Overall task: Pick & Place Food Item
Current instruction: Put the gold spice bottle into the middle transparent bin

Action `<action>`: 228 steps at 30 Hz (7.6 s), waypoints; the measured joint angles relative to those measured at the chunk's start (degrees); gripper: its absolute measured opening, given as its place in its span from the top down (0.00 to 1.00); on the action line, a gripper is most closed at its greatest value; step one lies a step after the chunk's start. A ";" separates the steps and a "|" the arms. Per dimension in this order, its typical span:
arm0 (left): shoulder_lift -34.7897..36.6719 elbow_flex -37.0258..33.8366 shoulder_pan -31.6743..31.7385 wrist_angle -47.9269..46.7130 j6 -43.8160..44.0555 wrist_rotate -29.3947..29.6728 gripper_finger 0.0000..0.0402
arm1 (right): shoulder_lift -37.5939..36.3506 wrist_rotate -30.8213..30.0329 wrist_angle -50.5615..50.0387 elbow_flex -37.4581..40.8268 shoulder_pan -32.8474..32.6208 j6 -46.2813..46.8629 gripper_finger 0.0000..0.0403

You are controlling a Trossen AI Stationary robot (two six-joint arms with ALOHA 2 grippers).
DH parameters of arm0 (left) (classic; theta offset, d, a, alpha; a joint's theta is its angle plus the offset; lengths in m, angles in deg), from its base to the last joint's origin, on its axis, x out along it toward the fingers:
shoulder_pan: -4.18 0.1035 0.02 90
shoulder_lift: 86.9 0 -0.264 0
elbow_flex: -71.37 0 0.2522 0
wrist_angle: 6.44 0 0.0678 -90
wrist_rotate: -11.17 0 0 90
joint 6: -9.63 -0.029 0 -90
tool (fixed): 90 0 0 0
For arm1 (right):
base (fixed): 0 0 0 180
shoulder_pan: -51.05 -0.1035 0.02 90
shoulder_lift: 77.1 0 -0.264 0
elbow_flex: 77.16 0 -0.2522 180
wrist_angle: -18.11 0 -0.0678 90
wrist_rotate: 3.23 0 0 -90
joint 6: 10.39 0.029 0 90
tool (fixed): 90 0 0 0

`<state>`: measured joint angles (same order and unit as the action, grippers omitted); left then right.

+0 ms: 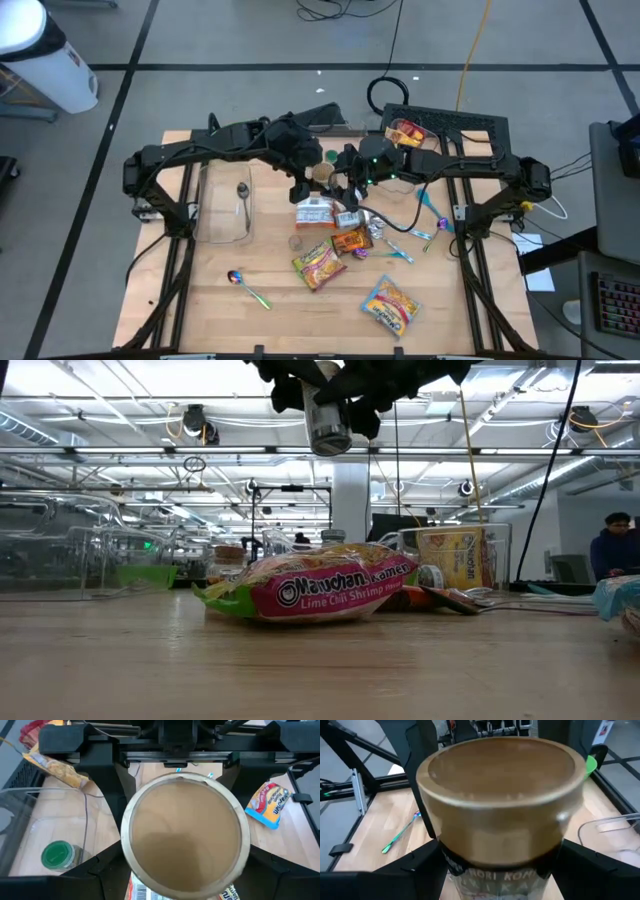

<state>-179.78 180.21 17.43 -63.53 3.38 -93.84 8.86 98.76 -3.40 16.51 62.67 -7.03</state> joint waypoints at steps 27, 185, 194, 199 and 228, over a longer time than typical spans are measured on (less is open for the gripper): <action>0.39 0.22 -0.68 -1.13 3.94 0.77 0.05 | 0.30 -1.75 2.39 0.26 -0.04 0.67 0.32; -1.74 0.00 1.31 -10.24 2.25 -1.45 0.30 | -6.32 10.78 8.15 0.17 5.72 13.45 0.19; -1.68 0.01 1.33 -9.38 2.96 -1.76 0.30 | -4.95 10.55 7.29 0.17 4.36 12.45 0.19; -1.68 0.02 1.22 -9.76 3.43 -1.66 0.30 | -3.98 10.58 7.34 0.17 4.10 12.45 0.19; -1.66 0.02 1.20 -9.11 3.80 -3.10 0.24 | -3.52 10.88 9.36 0.09 4.04 11.37 0.33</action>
<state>-181.45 180.24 18.63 -72.64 7.19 -96.93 5.34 109.64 5.96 16.59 66.71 4.34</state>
